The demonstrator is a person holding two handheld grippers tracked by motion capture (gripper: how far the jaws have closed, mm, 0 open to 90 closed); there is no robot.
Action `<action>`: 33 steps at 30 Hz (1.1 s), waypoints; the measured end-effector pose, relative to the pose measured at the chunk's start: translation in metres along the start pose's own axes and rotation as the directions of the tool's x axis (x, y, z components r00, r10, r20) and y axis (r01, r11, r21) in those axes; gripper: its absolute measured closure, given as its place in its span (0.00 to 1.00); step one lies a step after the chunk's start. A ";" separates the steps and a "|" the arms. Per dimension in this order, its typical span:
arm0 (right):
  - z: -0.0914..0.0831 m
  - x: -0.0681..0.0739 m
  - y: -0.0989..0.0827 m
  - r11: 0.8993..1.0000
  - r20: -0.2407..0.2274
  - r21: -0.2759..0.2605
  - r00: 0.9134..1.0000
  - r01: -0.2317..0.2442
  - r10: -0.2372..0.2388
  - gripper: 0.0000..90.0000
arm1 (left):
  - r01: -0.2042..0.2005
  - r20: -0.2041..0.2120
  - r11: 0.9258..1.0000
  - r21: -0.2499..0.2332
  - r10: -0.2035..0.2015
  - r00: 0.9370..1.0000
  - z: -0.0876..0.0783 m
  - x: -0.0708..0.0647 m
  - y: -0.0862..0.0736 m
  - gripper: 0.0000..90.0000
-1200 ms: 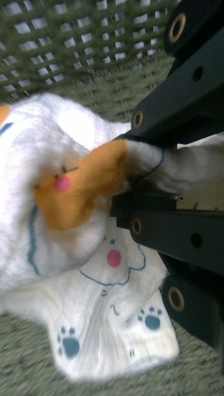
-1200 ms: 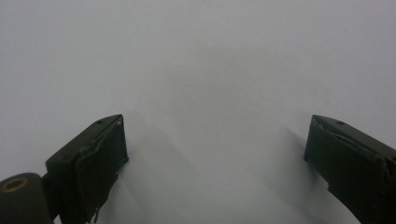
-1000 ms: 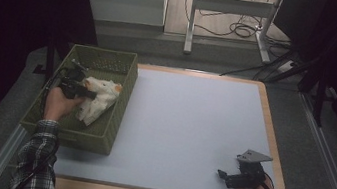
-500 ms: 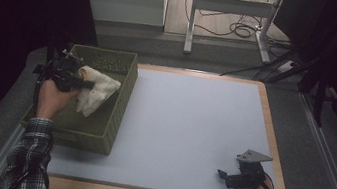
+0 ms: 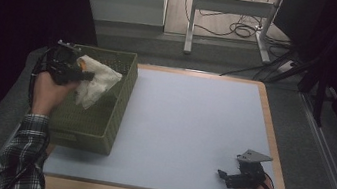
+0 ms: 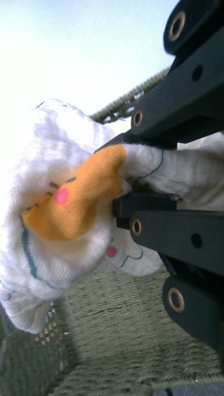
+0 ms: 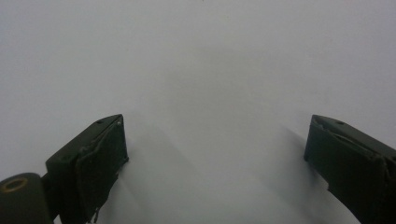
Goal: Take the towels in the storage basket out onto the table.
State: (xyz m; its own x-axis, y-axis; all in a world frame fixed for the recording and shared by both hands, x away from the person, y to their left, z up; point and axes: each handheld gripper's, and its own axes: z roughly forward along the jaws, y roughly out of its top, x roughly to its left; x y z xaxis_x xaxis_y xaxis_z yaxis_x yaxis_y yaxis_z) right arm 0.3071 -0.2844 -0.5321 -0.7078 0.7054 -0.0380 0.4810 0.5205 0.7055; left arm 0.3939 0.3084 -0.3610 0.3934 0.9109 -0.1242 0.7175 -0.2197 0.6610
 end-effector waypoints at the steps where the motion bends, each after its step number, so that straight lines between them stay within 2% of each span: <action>1: 0.000 0.000 0.000 1.000 0.000 0.000 1.000 0.000 0.000 0.07 | -0.006 -0.002 1.000 -0.003 0.006 1.000 -0.002 -0.001 0.001 0.87; 11: 0.000 0.000 0.000 1.000 0.000 0.000 1.000 0.000 0.000 0.07 | -0.036 0.003 0.999 -0.027 0.036 0.999 -0.016 -0.016 0.016 0.87; 19: 0.000 0.000 0.000 1.000 0.000 0.000 1.000 0.000 0.000 0.07 | -0.084 0.011 0.996 -0.023 0.084 0.996 -0.018 -0.036 0.032 0.87; 33: 0.000 0.000 0.000 1.000 -0.001 0.001 1.000 0.000 0.000 0.07 | -0.195 -0.002 0.980 0.034 0.195 0.981 -0.023 -0.080 0.066 0.87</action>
State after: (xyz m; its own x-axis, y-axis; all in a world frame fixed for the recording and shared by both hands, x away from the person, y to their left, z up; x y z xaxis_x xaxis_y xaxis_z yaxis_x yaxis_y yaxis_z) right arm 0.3071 -0.2845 -0.5319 -0.7082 0.7050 -0.0377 0.4815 0.5214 0.7045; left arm 0.3963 0.2294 -0.2907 0.5243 0.8515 0.0086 0.6466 -0.4046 0.6467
